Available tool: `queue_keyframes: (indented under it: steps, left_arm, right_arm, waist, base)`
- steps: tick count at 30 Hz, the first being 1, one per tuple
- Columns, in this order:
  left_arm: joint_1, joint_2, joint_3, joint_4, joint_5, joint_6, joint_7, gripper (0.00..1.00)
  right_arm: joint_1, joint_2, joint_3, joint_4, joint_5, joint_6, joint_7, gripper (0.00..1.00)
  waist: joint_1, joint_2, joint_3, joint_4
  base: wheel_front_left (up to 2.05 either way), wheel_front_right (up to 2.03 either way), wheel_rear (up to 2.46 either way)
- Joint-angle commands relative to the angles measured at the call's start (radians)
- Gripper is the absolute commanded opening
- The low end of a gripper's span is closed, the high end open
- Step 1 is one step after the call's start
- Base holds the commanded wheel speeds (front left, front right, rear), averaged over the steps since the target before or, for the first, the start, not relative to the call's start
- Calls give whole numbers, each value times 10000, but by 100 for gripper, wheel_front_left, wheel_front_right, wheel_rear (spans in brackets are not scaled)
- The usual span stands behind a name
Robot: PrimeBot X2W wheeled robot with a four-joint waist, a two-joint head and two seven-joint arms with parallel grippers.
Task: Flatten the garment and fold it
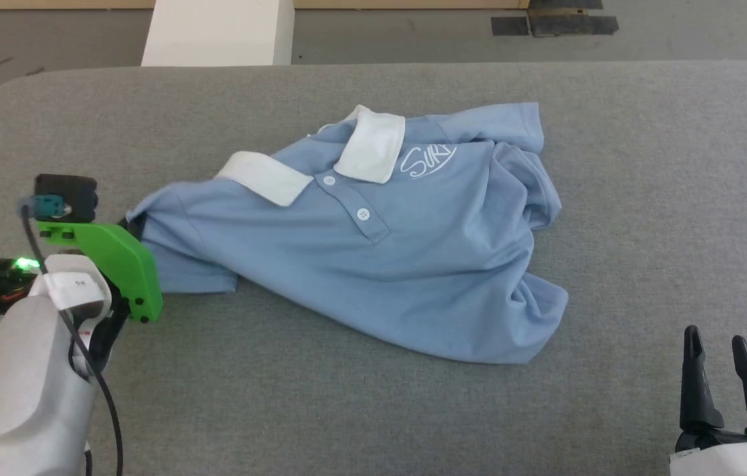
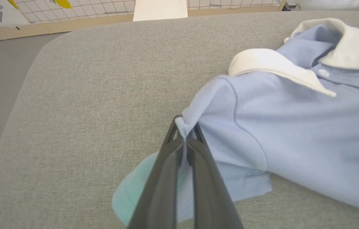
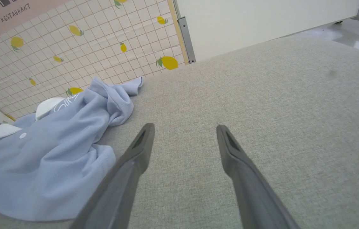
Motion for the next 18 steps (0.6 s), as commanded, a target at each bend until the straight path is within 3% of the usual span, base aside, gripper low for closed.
queue_keyframes:
  steps: [1, 2, 7, 8, 10, 15, 18]
  left_arm:
    - [128, -58, 79, -93, -47, 186, -340, 90]
    - [147, -166, 121, -142, -47, 261, -622, 100]
    - [343, -1066, 284, -620, -418, 370, -2011, 100]
    - [752, -1559, 428, -1586, -483, 511, -3221, 100]
    - [1197, -1931, 506, -2463, -492, 704, -3978, 100]
    - [2743, -2614, 245, -4451, -240, 982, -5364, 100]
    - [3722, -2873, 6, -5236, 357, 1276, -5873, 100]
  right_arm:
    - [-90, 1, -10, -34, -45, -13, 42, 100]
    - [-98, 1, 18, -19, -50, -13, 61, 100]
    - [-96, 1, 131, 13, -101, -13, 157, 100]
    - [-85, 1, 117, -103, -175, -13, 237, 100]
    - [-56, 1, 80, -267, -244, -13, 324, 100]
    - [-127, 1, 200, -766, -480, -13, 770, 100]
    - [-310, 1, 598, -1110, -754, -13, 1566, 100]
  waist:
    - [0, 0, 69, -37]
    - [0, 0, 83, -28]
    - [0, 0, -77, 200]
    - [0, 0, -234, 447]
    - [0, 0, -332, 647]
    - [0, 0, -514, 1114]
    - [0, 0, -588, 1348]
  base:
    - [0, 0, 0]
    - [0, 0, 0]
    - [0, 0, 0]
    - [0, 0, 0]
    - [0, 0, 0]
    - [0, 0, 0]
    - [0, 0, 0]
